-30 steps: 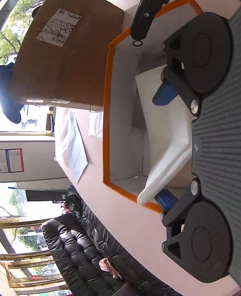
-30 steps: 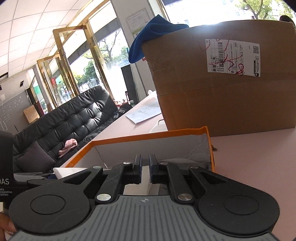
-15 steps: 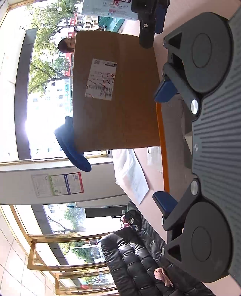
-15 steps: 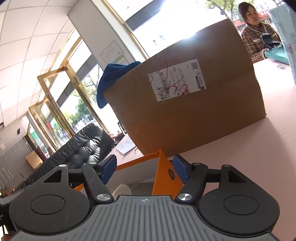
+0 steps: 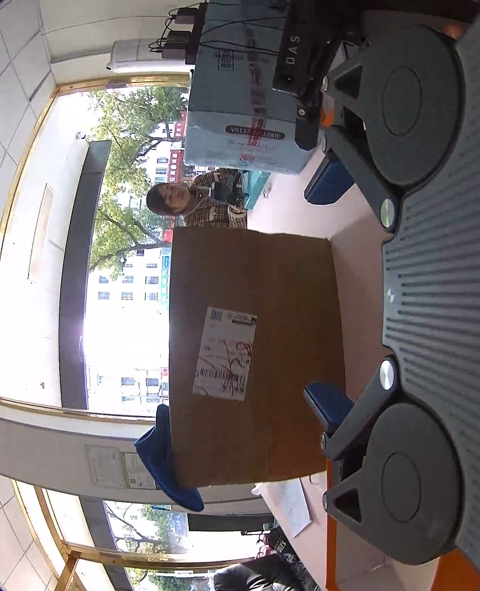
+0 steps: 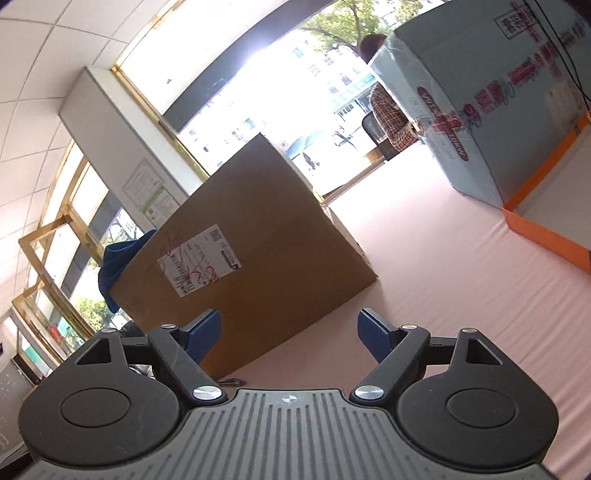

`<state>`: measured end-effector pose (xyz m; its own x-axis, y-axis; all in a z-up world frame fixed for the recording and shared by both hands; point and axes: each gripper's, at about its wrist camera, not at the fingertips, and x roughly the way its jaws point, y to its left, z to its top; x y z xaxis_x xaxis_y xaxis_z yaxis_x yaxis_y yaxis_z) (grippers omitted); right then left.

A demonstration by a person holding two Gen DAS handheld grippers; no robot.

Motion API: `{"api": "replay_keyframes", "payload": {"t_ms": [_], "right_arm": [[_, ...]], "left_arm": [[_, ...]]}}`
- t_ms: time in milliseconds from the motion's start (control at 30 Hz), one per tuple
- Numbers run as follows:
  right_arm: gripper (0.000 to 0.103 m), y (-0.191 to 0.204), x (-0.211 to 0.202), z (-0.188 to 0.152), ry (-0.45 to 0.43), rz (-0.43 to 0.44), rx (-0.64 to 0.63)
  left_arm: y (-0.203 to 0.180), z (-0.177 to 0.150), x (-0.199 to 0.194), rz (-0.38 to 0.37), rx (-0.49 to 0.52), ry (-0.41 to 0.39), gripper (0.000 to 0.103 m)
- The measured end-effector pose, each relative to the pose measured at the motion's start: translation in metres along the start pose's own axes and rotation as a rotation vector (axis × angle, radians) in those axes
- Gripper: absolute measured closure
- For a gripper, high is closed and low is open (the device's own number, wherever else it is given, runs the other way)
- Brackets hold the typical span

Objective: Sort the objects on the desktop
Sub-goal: 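Withdraw both tools and move the right gripper to the orange lid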

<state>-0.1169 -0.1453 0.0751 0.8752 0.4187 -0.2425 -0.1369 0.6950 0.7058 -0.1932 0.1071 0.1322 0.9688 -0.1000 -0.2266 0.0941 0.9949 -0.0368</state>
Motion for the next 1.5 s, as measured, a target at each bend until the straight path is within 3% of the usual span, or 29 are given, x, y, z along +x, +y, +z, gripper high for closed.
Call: {"api": "replay_keyframes", "payload": {"t_ms": [100,267,400,567,667,800,900,1000,1100,1167,1233,1267,1333,1500], "right_arm": [[0.021,-0.028,-0.012,0.007,-0.025,-0.065,-0.003],[0.015,-0.066,-0.026,0.019,-0.054,-0.163,-0.013],[0.012,-0.092,-0.033,0.029,-0.067,-0.230,-0.017],[0.011,-0.123,-0.041,0.040,-0.082,-0.315,-0.023],[0.011,-0.137,-0.048,0.050,-0.098,-0.355,-0.025],[0.011,-0.139,-0.036,0.060,-0.086,-0.390,-0.036],[0.011,-0.141,-0.026,0.057,-0.074,-0.446,-0.093],[0.011,-0.143,-0.016,0.053,-0.062,-0.504,-0.154],[0.012,-0.142,-0.003,0.051,0.026,-0.513,-0.248],[0.015,-0.135,-0.002,0.046,0.053,-0.494,-0.356],[0.038,-0.126,-0.003,0.040,0.080,-0.465,-0.475],[0.045,-0.122,-0.004,0.038,0.090,-0.457,-0.529],[0.069,-0.121,-0.003,0.036,0.127,-0.454,-0.564],[0.073,-0.124,0.005,0.032,0.176,-0.481,-0.586]], "left_arm": [[-0.031,-0.013,0.020,-0.071,-0.013,0.056,0.000],[-0.070,-0.042,0.049,-0.174,0.046,0.118,0.000],[-0.086,-0.070,0.076,-0.197,0.034,0.160,0.000],[-0.077,-0.090,0.110,-0.230,-0.011,0.286,0.000],[-0.068,-0.092,0.123,-0.212,-0.035,0.320,0.000],[-0.046,-0.097,0.142,-0.214,-0.189,0.422,0.000],[-0.035,-0.099,0.143,-0.217,-0.255,0.422,0.000],[-0.039,-0.099,0.140,-0.202,-0.217,0.421,0.000],[-0.044,-0.100,0.137,-0.193,-0.186,0.421,0.000],[-0.045,-0.100,0.137,-0.191,-0.182,0.423,0.000],[-0.044,-0.100,0.136,-0.188,-0.182,0.424,0.000],[-0.044,-0.100,0.136,-0.187,-0.181,0.425,0.000],[-0.045,-0.100,0.134,-0.183,-0.174,0.425,0.000],[-0.049,-0.101,0.133,-0.175,-0.146,0.425,0.000]]}}
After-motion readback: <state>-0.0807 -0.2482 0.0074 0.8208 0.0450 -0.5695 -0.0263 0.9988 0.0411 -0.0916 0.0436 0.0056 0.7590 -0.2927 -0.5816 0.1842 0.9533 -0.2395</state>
